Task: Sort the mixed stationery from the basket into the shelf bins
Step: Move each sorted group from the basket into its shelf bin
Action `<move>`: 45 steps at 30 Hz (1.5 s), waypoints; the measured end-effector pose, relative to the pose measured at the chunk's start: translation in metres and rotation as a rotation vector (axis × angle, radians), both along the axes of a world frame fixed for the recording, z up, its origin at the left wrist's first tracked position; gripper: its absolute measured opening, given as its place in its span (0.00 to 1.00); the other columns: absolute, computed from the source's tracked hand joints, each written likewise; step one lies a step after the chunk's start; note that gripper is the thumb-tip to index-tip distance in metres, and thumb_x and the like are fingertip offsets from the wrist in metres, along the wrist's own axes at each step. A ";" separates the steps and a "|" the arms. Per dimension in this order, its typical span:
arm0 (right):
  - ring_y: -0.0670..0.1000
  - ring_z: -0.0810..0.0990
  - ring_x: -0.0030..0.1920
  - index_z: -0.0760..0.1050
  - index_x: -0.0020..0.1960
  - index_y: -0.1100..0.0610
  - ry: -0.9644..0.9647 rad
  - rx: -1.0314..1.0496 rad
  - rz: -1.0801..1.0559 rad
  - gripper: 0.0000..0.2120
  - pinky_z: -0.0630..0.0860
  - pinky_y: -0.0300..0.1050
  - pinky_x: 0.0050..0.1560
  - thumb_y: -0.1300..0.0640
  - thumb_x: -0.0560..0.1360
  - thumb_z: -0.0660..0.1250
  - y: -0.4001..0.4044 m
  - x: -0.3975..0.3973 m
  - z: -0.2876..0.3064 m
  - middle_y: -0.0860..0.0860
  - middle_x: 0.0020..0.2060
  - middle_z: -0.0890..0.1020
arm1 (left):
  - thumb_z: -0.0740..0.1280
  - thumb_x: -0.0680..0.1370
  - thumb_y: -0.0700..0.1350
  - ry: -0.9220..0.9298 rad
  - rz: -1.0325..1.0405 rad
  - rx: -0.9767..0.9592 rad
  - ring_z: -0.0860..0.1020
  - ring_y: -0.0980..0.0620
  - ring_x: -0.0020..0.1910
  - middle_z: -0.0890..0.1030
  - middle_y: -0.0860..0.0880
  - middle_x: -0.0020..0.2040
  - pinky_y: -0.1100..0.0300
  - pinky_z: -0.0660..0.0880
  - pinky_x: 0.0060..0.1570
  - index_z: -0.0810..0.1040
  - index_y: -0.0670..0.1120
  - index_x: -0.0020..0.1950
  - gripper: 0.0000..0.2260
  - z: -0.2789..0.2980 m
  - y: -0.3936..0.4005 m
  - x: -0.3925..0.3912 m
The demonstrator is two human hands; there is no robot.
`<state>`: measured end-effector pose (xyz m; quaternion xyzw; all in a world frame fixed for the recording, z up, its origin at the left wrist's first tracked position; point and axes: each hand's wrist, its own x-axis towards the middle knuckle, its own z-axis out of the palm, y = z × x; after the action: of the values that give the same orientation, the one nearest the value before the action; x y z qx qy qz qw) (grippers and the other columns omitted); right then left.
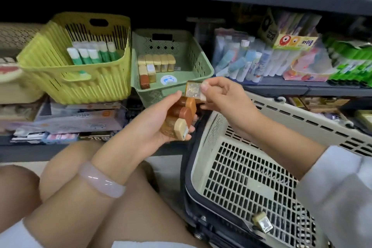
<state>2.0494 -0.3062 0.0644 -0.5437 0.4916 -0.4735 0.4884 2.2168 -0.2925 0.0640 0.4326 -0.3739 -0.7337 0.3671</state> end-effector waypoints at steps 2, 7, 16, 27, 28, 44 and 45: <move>0.42 0.81 0.34 0.74 0.43 0.55 0.012 -0.002 -0.046 0.03 0.77 0.33 0.35 0.57 0.75 0.65 -0.016 0.009 0.008 0.47 0.30 0.79 | 0.62 0.77 0.53 -0.020 0.021 -0.020 0.81 0.49 0.29 0.84 0.43 0.38 0.60 0.76 0.26 0.80 0.45 0.48 0.13 0.005 -0.010 0.013; 0.46 0.81 0.36 0.76 0.45 0.57 0.152 -0.045 -0.093 0.06 0.77 0.33 0.35 0.55 0.76 0.65 -0.071 0.030 0.027 0.54 0.38 0.78 | 0.62 0.78 0.51 0.012 0.045 -0.048 0.81 0.48 0.31 0.84 0.42 0.39 0.57 0.78 0.29 0.83 0.45 0.41 0.14 0.014 -0.035 0.046; 0.55 0.81 0.39 0.70 0.30 0.59 0.735 0.184 -0.080 0.16 0.80 0.48 0.51 0.56 0.75 0.65 -0.165 0.062 0.010 0.57 0.34 0.79 | 0.68 0.64 0.52 0.109 0.047 -0.077 0.81 0.49 0.29 0.83 0.44 0.33 0.59 0.77 0.27 0.85 0.49 0.32 0.09 0.012 -0.052 0.078; 0.57 0.84 0.42 0.72 0.32 0.57 0.816 0.183 -0.023 0.14 0.81 0.48 0.48 0.59 0.76 0.62 -0.183 0.087 -0.007 0.59 0.38 0.83 | 0.74 0.51 0.56 0.099 0.009 -0.011 0.82 0.46 0.28 0.82 0.41 0.30 0.57 0.77 0.26 0.84 0.49 0.30 0.14 -0.007 -0.072 0.084; 0.57 0.84 0.42 0.73 0.34 0.58 0.805 0.189 -0.016 0.13 0.81 0.47 0.48 0.59 0.77 0.61 -0.183 0.086 -0.005 0.59 0.39 0.83 | 0.74 0.51 0.55 0.106 0.019 -0.016 0.82 0.47 0.28 0.82 0.43 0.30 0.57 0.77 0.26 0.84 0.50 0.30 0.13 -0.006 -0.071 0.083; 0.41 0.80 0.43 0.77 0.50 0.56 0.340 -0.031 0.501 0.09 0.75 0.32 0.46 0.64 0.71 0.69 -0.086 0.078 0.046 0.47 0.41 0.82 | 0.65 0.70 0.56 0.143 0.114 0.028 0.79 0.49 0.28 0.83 0.42 0.37 0.58 0.78 0.28 0.83 0.44 0.39 0.16 0.011 -0.057 0.074; 0.42 0.81 0.42 0.78 0.50 0.57 0.319 -0.026 0.483 0.08 0.75 0.32 0.45 0.64 0.72 0.69 -0.087 0.078 0.045 0.49 0.40 0.83 | 0.64 0.72 0.56 0.150 0.124 0.035 0.79 0.48 0.28 0.83 0.41 0.37 0.58 0.78 0.28 0.82 0.44 0.41 0.16 0.012 -0.057 0.074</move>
<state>2.1275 -0.3931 0.1094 -0.7187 0.4125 -0.2584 0.4966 2.2905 -0.3492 0.0759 0.4050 -0.3050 -0.7463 0.4313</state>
